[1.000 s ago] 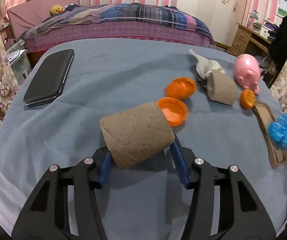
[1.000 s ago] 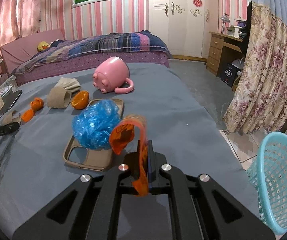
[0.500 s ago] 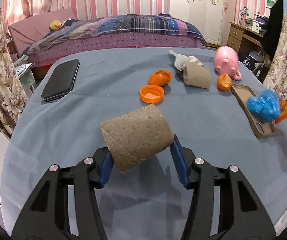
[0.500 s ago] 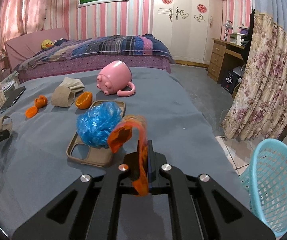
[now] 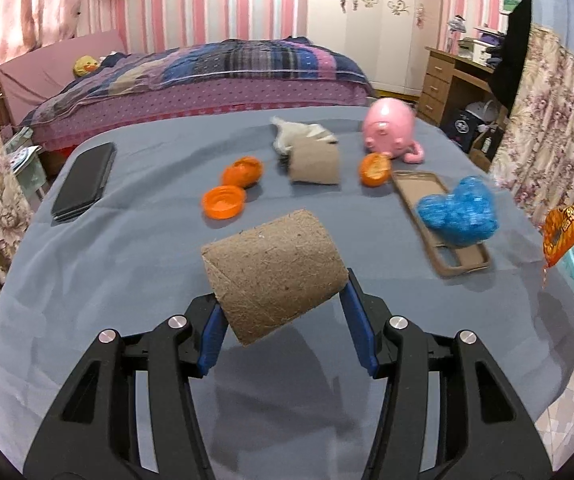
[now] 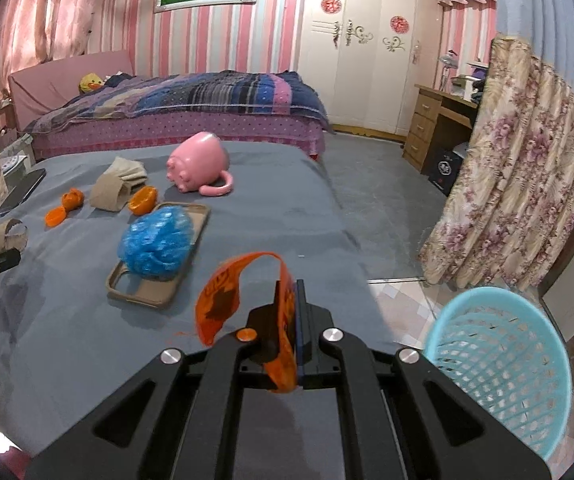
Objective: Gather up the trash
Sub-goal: 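Carry the cardboard tube in the left tool while the right tool carries the snack bag to the basket, then open the left tool to drop the tube while the right tool drops the snack bag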
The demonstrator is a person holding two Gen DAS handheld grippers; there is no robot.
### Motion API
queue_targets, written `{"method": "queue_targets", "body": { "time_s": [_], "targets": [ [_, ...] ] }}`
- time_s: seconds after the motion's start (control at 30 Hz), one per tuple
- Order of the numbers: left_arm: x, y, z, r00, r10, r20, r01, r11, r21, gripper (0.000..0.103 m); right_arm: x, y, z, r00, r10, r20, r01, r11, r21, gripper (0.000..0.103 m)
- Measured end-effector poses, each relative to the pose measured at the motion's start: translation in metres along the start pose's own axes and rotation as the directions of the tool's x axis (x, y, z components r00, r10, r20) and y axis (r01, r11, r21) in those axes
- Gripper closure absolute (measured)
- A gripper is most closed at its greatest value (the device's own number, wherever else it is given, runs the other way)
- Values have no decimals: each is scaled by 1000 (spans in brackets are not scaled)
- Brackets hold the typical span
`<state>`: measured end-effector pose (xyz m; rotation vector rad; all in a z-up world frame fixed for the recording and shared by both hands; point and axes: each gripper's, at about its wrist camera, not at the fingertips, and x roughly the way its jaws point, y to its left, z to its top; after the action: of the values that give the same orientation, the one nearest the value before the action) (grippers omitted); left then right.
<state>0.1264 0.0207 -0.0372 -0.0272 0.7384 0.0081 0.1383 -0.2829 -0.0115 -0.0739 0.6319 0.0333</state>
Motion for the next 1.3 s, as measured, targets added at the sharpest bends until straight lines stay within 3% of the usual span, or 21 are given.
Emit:
{"method": "queue_targets", "body": {
  "time_s": [0.17, 0.47, 0.67, 0.77, 0.9, 1.03, 1.23, 1.3],
  "targets": [
    [-2, -39, 10, 999, -53, 11, 53, 998, 41, 51, -18, -45, 1, 999, -38, 11, 37, 997, 62, 99],
    [-8, -158, 28, 979, -203, 30, 195, 966, 170, 51, -50, -141, -13, 984, -175, 14, 171, 973, 157, 99],
    [-13, -250, 24, 947, -322, 11, 308, 914, 263, 51, -69, -201, -36, 965, -261, -10, 256, 939, 230, 99],
    [-13, -295, 17, 922, -386, -13, 373, 880, 294, 51, -77, -227, -51, 955, -295, -35, 294, 919, 262, 99],
    [-7, -346, 5, 903, -428, -50, 416, 838, 353, 51, -77, -248, -65, 947, -317, -51, 318, 902, 292, 99],
    [-1, -382, -3, 893, -444, -74, 434, 805, 404, 51, -75, -262, -78, 944, -323, -58, 325, 890, 319, 99],
    [6, -417, 2, 878, -470, -90, 461, 779, 426, 50, -71, -275, -90, 942, -329, -66, 331, 880, 341, 99],
    [8, -423, 3, 871, -480, -103, 474, 769, 429, 38, -69, -279, -91, 940, -333, -69, 336, 875, 349, 99]
  ]
}}
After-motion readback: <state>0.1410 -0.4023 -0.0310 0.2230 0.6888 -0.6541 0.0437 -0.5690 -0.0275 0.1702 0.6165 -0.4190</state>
